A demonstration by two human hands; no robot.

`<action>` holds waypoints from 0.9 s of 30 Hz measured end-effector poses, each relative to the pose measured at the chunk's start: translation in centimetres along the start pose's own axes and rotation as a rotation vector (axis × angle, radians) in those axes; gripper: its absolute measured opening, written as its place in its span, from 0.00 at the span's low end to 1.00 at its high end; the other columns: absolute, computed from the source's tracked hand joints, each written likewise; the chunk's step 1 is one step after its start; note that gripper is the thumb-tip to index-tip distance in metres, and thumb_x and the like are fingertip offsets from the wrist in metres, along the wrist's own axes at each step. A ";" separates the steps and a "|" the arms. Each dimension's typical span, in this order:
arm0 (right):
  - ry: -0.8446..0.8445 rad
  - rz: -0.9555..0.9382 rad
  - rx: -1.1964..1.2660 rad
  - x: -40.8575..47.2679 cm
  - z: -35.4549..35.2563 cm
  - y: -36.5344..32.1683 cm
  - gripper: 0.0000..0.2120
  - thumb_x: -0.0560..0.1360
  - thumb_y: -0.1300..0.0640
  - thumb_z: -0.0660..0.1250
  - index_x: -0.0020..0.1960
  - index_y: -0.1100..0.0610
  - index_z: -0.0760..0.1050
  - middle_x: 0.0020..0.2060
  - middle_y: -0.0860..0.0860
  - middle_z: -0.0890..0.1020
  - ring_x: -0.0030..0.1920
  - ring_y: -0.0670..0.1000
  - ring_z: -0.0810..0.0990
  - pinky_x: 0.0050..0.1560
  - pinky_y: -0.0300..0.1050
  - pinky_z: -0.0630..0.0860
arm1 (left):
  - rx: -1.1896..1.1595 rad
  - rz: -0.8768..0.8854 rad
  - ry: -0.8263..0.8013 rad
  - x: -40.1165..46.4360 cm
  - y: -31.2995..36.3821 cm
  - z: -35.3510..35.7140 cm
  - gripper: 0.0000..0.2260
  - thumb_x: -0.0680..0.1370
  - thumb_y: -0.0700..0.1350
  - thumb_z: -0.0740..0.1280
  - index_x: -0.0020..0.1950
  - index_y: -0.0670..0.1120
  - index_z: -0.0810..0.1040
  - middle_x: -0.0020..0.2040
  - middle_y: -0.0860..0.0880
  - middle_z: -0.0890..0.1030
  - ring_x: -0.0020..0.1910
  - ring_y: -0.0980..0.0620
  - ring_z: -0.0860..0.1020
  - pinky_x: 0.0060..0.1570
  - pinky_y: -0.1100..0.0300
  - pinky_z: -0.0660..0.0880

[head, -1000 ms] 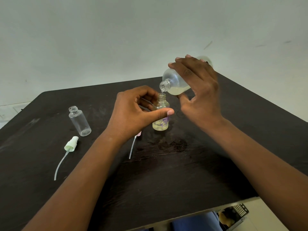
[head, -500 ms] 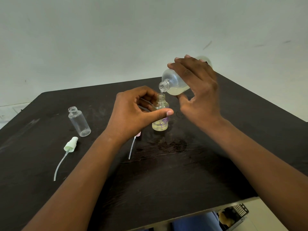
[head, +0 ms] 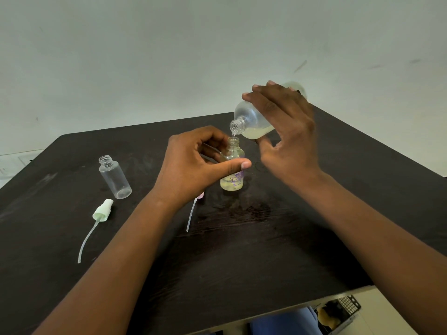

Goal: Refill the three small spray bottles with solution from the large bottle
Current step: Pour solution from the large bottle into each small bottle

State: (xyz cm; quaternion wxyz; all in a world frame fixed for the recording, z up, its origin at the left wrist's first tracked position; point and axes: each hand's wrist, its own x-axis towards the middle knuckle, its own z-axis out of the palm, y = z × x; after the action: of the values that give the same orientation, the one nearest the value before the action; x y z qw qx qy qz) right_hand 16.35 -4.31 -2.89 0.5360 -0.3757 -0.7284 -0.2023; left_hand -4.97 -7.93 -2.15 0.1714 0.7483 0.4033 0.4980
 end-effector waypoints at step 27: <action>-0.001 0.005 -0.011 0.0 -0.1 0.0 0.34 0.67 0.73 0.72 0.71 0.57 0.80 0.69 0.52 0.81 0.75 0.57 0.75 0.75 0.58 0.70 | -0.006 -0.009 -0.006 -0.1 0.0 0.1 0.19 0.67 0.57 0.84 0.51 0.49 0.86 0.45 0.53 0.86 0.43 0.54 0.86 0.45 0.60 0.84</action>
State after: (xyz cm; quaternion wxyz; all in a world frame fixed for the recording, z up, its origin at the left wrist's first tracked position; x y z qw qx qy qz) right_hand 16.41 -4.43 -2.82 0.5341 -0.3808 -0.7265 -0.2049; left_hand -4.93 -7.96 -2.22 0.1771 0.7476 0.4044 0.4962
